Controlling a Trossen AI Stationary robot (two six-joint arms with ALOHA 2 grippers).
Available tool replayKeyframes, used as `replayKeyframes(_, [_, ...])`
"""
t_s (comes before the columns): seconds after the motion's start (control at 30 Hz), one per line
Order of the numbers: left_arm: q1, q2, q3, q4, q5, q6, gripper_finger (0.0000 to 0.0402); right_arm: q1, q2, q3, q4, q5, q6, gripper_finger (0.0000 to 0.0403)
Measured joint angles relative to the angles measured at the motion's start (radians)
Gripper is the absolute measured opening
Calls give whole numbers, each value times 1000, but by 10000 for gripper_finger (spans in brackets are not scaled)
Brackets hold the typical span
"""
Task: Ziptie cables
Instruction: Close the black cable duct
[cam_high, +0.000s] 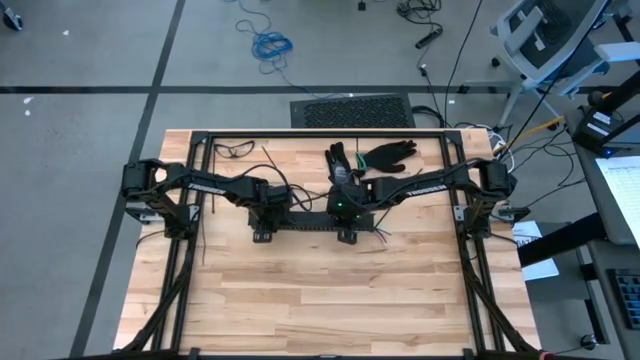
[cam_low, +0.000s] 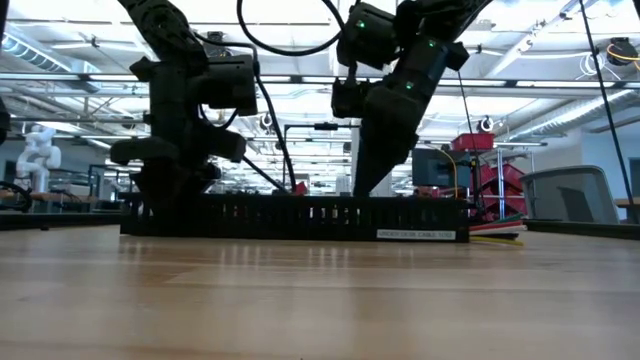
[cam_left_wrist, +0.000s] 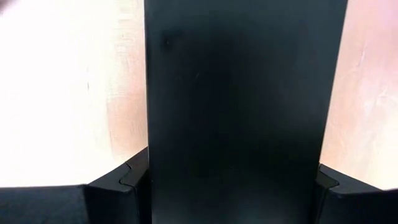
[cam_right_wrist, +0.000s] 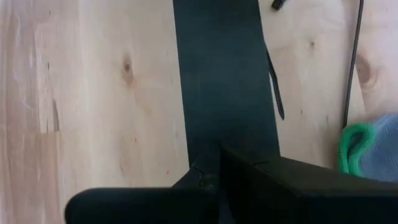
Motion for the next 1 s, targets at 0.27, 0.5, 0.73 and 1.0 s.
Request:
replayKeyframes(0.27, [0,0,1,0,1,0,235,8,-2,0,-109,-5,0,0])
replayKeyframes(0.5, [0,0,1,-3,1,0,235,8,-21,-5,-121,-7,0,0])
replayKeyframes(0.73, [1,-21,-2,-47,15,-8,252,-5,-120,-12,-66,-5,5,0])
replayKeyframes(1.0, [5,-59,41,-100,84,-29,261,-19,-134,-11,-59,10,-16,23])
